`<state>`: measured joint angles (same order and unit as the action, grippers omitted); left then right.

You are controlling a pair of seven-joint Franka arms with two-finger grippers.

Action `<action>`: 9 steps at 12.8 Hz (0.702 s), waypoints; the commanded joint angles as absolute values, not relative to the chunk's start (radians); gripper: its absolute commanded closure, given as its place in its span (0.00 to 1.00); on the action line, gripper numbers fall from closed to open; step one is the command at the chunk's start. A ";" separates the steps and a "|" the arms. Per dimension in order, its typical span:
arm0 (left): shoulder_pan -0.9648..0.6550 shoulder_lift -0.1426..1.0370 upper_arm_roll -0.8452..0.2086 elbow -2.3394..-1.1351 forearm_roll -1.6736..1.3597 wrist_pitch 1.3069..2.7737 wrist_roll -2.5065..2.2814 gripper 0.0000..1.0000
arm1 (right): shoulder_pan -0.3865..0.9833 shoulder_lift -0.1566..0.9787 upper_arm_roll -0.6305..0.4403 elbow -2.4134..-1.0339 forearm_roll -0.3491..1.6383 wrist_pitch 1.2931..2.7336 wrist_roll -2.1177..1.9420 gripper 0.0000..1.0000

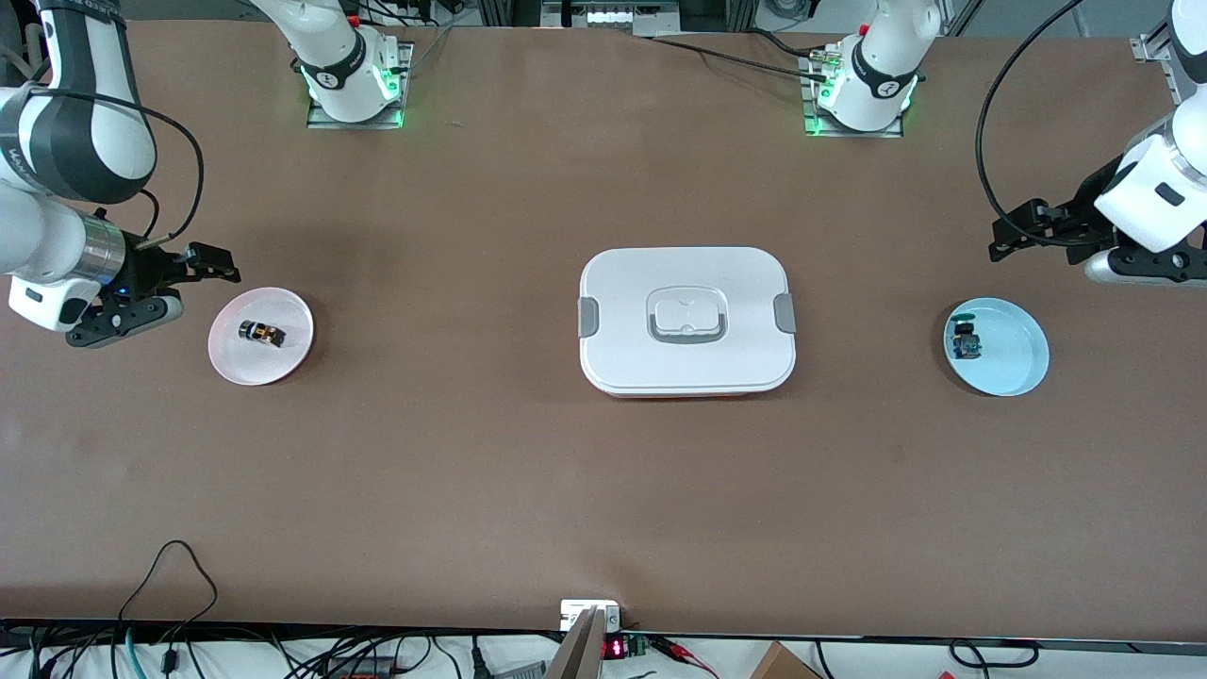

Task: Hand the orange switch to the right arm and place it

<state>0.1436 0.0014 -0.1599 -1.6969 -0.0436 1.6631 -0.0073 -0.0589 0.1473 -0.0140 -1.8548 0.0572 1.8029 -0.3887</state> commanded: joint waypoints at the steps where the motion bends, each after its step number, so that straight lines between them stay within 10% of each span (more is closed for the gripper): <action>1: 0.146 0.018 -0.164 -1.664 -0.026 1.647 -0.009 0.00 | -0.008 0.129 -0.012 -1.758 0.058 1.677 -0.228 0.00; 9: 0.147 0.018 -0.160 -1.666 -0.028 1.646 -0.008 0.00 | -0.041 0.123 -0.069 -1.614 -0.091 1.588 -0.050 0.00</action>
